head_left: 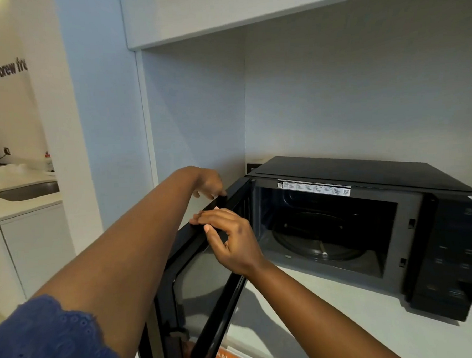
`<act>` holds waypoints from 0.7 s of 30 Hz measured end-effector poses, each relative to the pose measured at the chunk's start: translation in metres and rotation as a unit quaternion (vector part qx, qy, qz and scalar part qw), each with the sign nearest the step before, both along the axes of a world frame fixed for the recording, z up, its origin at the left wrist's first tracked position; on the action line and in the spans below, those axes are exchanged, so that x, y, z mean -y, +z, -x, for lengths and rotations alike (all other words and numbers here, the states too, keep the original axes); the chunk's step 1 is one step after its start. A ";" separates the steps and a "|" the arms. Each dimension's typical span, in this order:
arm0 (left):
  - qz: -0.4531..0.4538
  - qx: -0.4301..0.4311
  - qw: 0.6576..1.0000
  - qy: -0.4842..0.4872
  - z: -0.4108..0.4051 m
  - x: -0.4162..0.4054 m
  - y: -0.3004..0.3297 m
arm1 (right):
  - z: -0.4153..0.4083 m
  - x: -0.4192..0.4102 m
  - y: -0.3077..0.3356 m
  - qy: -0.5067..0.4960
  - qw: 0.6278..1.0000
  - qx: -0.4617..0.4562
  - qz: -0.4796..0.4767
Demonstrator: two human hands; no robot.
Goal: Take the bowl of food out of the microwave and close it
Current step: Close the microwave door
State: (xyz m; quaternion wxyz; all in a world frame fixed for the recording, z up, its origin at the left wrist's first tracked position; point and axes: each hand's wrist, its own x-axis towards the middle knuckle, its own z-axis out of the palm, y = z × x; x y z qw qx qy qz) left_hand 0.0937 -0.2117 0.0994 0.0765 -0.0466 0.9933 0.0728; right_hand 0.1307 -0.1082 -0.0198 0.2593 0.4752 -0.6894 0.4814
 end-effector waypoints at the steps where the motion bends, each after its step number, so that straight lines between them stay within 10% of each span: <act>1: -0.001 0.007 1.000 0.000 0.000 -0.002 0.001 | 0.000 -0.002 0.001 -0.001 1.000 0.001 0.006; 21: 0.163 -0.023 0.984 -0.066 0.007 -0.087 -0.001 | 0.003 -0.121 0.043 -0.057 0.989 0.053 -0.128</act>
